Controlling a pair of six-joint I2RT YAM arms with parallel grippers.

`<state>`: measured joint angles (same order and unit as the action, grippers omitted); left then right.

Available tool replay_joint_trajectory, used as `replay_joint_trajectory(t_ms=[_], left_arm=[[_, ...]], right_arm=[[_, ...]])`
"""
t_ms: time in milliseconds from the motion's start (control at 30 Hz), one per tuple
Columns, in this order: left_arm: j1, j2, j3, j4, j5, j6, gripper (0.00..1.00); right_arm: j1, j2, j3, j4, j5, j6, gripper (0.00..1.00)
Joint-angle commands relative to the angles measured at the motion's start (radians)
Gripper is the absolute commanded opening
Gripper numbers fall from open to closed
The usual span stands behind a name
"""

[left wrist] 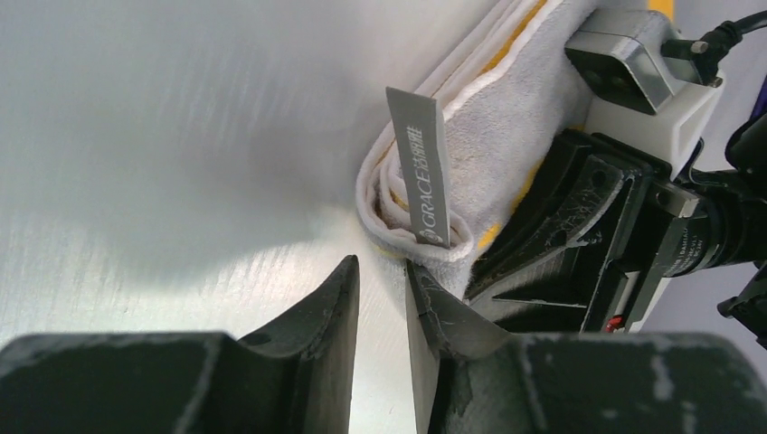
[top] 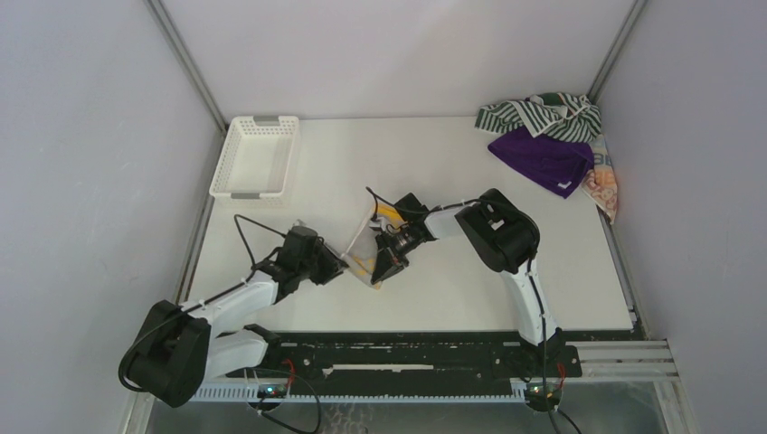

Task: Roll the towels
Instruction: Roll the towel at the center of the board.

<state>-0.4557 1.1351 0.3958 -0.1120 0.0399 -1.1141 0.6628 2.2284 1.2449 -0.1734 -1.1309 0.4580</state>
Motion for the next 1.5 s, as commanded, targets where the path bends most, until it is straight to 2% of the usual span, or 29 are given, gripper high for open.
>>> replay_joint_trajectory(t_ms=[0, 267, 767, 1100, 1467], left_arm=[[0.013, 0.0, 0.029, 0.065, 0.027, 0.016, 0.31], [0.017, -0.033, 0.008, 0.112, 0.076, -0.014, 0.34], [0.017, -0.059, -0.028, 0.089, 0.062, -0.031, 0.35], [0.017, -0.2, -0.115, 0.052, 0.055, -0.031, 0.35], [0.017, -0.114, -0.086, 0.136, 0.053, -0.012, 0.36]], right_arm=[[0.006, 0.042, 0.019, -0.038, 0.109, -0.041, 0.0], [0.008, 0.045, 0.027, -0.048, 0.109, -0.046, 0.0], [0.01, 0.044, 0.027, -0.048, 0.111, -0.045, 0.0], [0.011, 0.046, 0.028, -0.048, 0.113, -0.049, 0.0], [0.013, 0.046, 0.027, -0.047, 0.114, -0.045, 0.0]])
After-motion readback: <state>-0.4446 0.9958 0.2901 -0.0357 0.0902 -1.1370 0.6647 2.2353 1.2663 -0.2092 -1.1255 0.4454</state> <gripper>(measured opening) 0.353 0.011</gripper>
